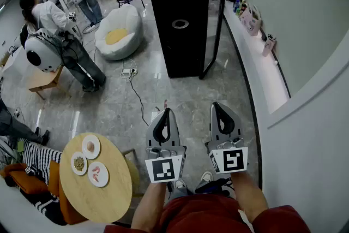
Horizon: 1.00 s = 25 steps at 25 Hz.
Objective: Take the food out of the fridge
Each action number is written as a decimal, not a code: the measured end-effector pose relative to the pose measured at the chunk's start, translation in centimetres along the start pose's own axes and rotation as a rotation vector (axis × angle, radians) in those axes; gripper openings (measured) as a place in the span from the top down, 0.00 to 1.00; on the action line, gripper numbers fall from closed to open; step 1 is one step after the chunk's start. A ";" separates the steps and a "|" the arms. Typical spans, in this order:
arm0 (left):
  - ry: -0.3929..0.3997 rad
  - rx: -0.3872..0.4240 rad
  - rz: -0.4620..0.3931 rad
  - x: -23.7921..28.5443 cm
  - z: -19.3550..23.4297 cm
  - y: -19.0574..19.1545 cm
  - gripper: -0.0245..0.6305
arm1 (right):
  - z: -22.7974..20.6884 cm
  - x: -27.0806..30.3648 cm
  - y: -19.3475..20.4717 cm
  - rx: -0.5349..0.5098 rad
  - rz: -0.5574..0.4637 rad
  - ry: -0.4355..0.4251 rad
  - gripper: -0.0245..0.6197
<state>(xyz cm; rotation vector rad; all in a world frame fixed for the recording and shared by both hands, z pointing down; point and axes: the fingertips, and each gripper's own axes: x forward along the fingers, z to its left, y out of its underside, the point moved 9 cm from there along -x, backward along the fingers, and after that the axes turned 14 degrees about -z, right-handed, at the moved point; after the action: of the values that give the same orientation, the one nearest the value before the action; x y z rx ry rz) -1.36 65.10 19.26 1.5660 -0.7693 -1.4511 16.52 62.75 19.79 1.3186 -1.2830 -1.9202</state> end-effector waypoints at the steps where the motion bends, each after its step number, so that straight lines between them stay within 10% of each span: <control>1: 0.000 0.000 -0.006 0.1 -0.2 0.1 0.94 | -0.2 -0.1 0.0 -0.001 -0.011 -0.002 0.93; 25: -0.036 0.005 -0.037 2.8 -7.3 2.2 0.94 | -6.6 -0.9 0.3 0.031 -0.038 -0.061 0.93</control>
<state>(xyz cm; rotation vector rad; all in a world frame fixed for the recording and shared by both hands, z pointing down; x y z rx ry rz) 6.45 62.96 19.70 1.5686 -0.7691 -1.5090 22.77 60.48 19.83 1.3179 -1.3312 -1.9882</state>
